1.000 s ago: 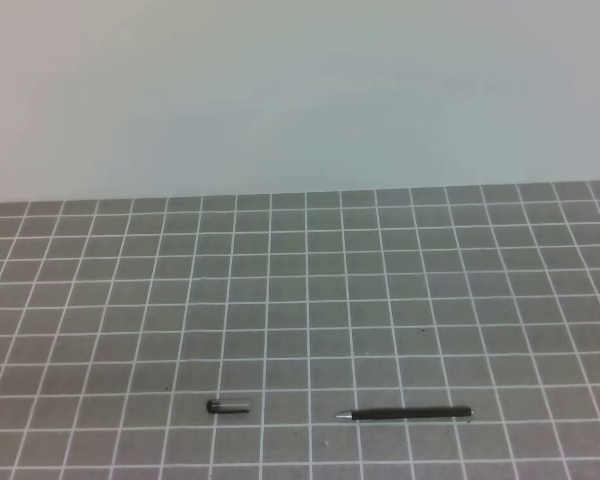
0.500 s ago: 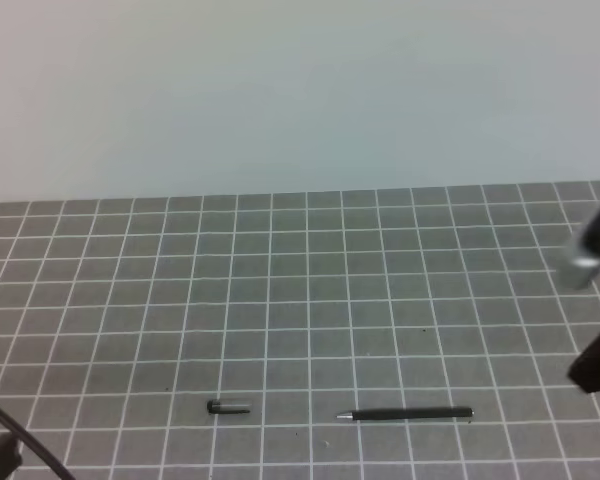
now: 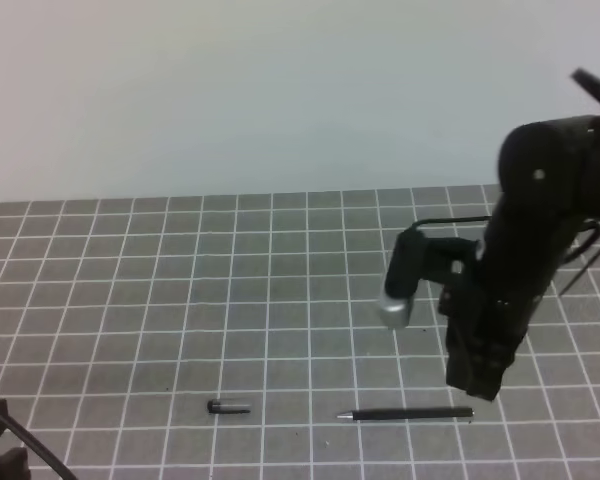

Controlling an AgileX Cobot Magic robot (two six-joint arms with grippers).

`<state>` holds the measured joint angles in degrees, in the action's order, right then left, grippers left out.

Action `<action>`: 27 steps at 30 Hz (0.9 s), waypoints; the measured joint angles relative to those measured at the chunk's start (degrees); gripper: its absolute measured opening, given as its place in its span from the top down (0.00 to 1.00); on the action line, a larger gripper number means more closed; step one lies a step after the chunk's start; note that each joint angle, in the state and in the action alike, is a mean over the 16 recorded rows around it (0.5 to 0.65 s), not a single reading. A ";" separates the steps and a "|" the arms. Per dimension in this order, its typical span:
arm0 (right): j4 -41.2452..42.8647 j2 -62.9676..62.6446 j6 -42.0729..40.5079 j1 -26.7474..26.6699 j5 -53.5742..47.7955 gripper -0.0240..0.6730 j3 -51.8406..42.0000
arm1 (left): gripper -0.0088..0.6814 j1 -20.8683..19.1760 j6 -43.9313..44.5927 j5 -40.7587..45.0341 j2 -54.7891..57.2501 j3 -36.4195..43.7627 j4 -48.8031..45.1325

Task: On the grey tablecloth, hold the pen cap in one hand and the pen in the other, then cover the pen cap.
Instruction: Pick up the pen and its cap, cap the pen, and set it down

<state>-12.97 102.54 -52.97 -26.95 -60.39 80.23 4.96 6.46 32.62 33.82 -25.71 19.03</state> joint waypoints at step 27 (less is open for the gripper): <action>9.99 9.71 0.91 -2.12 3.86 0.42 2.55 | 0.99 0.00 2.32 -1.31 0.00 0.06 3.18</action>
<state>-2.98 112.25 -52.07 -29.07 -56.53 82.78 4.96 8.78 31.31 33.82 -25.66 22.21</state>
